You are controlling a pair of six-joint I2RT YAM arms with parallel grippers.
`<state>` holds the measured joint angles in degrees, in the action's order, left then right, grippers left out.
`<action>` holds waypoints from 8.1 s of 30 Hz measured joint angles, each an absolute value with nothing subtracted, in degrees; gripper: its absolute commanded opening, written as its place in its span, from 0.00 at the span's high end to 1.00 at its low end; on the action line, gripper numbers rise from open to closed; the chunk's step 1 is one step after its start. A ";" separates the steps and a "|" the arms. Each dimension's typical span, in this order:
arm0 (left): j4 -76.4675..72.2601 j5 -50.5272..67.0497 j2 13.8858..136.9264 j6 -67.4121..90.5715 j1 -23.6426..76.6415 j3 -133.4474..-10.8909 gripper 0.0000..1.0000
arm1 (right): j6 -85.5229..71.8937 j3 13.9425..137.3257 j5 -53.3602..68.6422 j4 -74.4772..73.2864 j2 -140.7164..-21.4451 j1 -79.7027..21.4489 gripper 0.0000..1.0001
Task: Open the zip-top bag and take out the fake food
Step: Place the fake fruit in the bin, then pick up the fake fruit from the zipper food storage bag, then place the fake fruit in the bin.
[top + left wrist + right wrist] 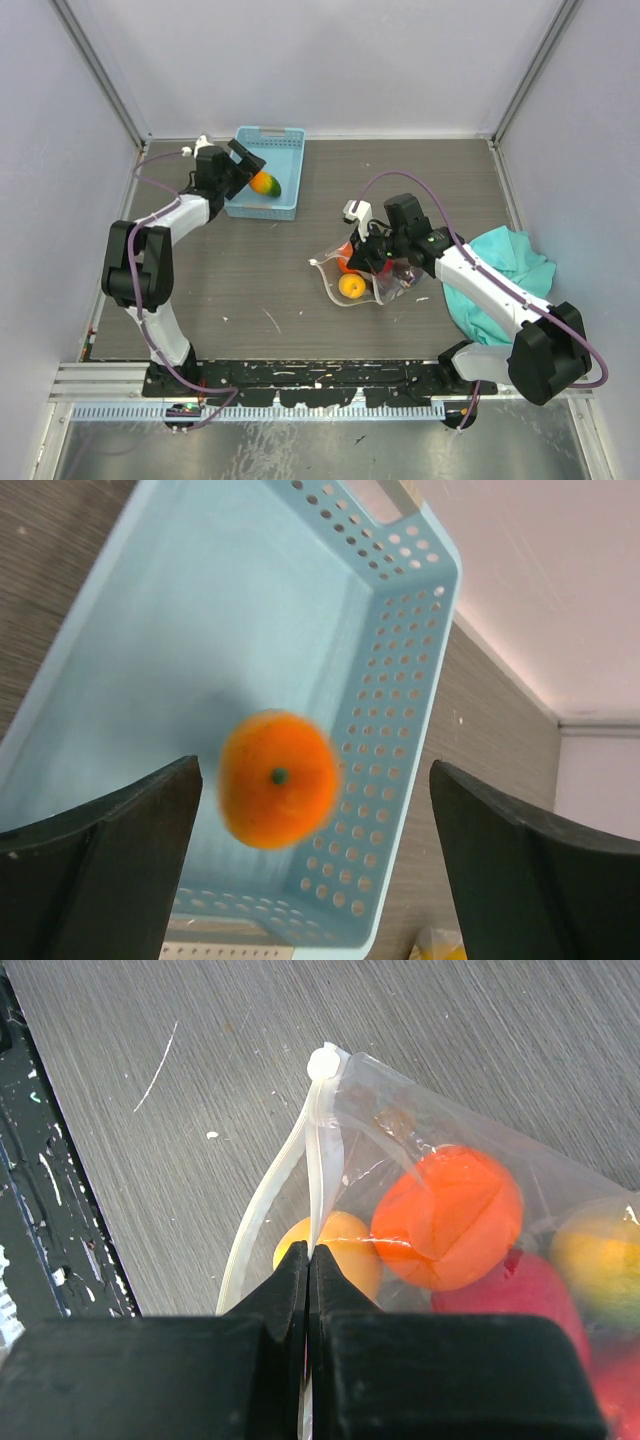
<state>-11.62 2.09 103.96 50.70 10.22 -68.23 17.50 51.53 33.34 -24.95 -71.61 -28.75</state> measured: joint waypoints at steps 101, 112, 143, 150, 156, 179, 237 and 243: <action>-48.01 -17.89 104.38 22.59 62.70 -37.63 0.16 | 17.67 51.53 35.81 -25.56 -72.64 -28.62 0.99; -50.78 -21.28 106.96 21.82 63.11 -38.15 0.55 | 17.69 51.53 35.90 -25.56 -72.75 -28.38 0.99; -45.06 -17.39 85.17 40.34 63.16 -26.48 0.82 | 17.69 51.53 35.92 -25.69 -72.75 -28.38 0.99; -40.62 -16.93 79.77 41.89 63.16 -25.65 0.82 | 17.69 51.53 35.92 -25.74 -72.75 -28.38 0.99; -36.47 -16.73 75.68 42.50 63.00 -25.15 0.82 | 17.72 51.53 35.94 -25.74 -72.75 -28.38 0.99; -21.91 -15.20 60.80 37.80 55.29 -24.99 0.78 | 17.89 51.53 35.92 -25.76 -72.75 -28.38 0.99; -10.70 5.82 89.67 37.32 18.63 -54.26 0.75 | 18.13 51.53 35.94 -25.80 -72.77 -28.38 0.99; -4.45 3.97 95.04 37.89 18.24 -62.50 0.75 | 18.13 51.53 35.94 -25.80 -72.77 -28.38 0.99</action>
